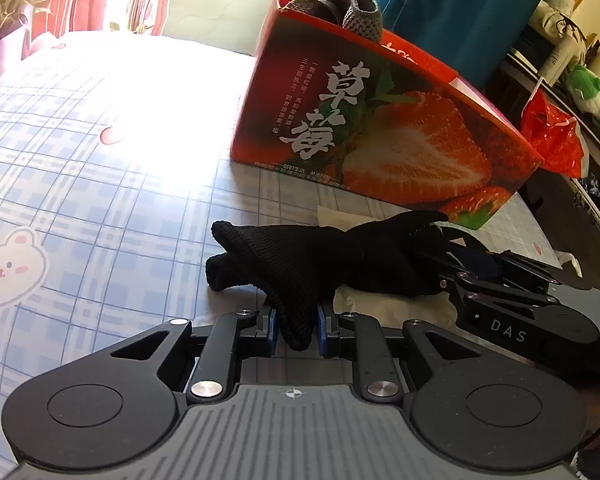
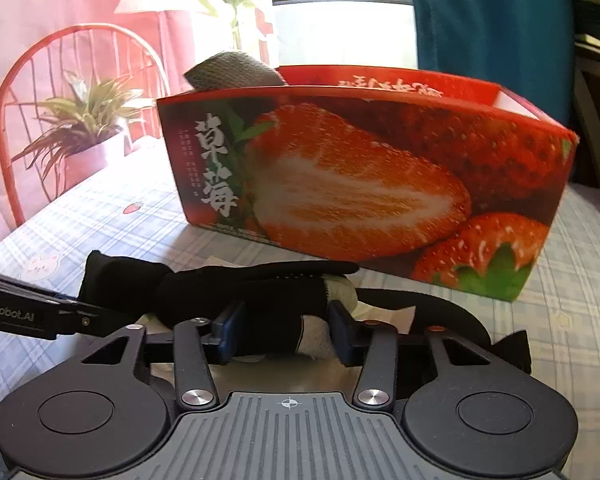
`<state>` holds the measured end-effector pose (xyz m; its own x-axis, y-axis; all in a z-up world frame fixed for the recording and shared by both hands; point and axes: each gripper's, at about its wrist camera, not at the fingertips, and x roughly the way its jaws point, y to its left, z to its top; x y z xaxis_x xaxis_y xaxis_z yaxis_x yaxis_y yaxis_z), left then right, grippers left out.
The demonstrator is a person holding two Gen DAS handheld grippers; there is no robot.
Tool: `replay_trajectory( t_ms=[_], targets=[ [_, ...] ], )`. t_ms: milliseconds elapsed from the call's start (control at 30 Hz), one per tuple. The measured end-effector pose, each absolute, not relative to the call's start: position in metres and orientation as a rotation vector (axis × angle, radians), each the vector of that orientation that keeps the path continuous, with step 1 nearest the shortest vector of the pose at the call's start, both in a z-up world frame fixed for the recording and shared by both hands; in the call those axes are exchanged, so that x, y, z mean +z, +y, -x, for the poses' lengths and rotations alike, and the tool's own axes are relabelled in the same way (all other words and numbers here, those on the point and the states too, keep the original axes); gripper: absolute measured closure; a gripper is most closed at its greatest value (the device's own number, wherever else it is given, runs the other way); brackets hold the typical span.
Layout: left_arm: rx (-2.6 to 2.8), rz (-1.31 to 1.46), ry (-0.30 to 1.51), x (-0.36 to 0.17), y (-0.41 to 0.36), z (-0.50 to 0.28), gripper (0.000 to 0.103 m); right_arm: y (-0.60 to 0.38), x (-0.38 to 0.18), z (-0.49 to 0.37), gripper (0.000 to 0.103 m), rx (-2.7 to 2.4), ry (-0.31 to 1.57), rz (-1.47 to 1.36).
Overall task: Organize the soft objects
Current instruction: 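Close the left gripper on the black glove while the right gripper pinches its cuff, then carry the black glove into the box and open both grippers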
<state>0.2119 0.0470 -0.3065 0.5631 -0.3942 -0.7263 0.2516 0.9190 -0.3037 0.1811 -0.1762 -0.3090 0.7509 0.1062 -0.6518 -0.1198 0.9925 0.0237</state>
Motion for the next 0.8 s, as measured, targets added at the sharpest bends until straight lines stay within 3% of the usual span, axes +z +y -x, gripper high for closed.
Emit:
replay_trajectory(
  t_ms=[100,200,267,800],
  targets=[
    [-0.380,0.192,0.902,-0.307,0.049,-0.214,0.083,-0.175,-0.307,-0.183,0.067,0.126,0.722,0.021],
    [-0.376,0.162,0.920,-0.303,0.044,-0.217,0.086,-0.172,-0.301,-0.186,0.089,0.156,0.729,0.038],
    [-0.376,0.161,0.908,-0.299,0.044,-0.218,0.089,-0.167,-0.295,-0.186,0.089,0.163,0.725,0.060],
    [-0.457,0.111,0.619,-0.189,0.020,-0.230,0.089,-0.192,-0.195,-0.181,0.090,0.127,0.461,-0.020]
  ],
)
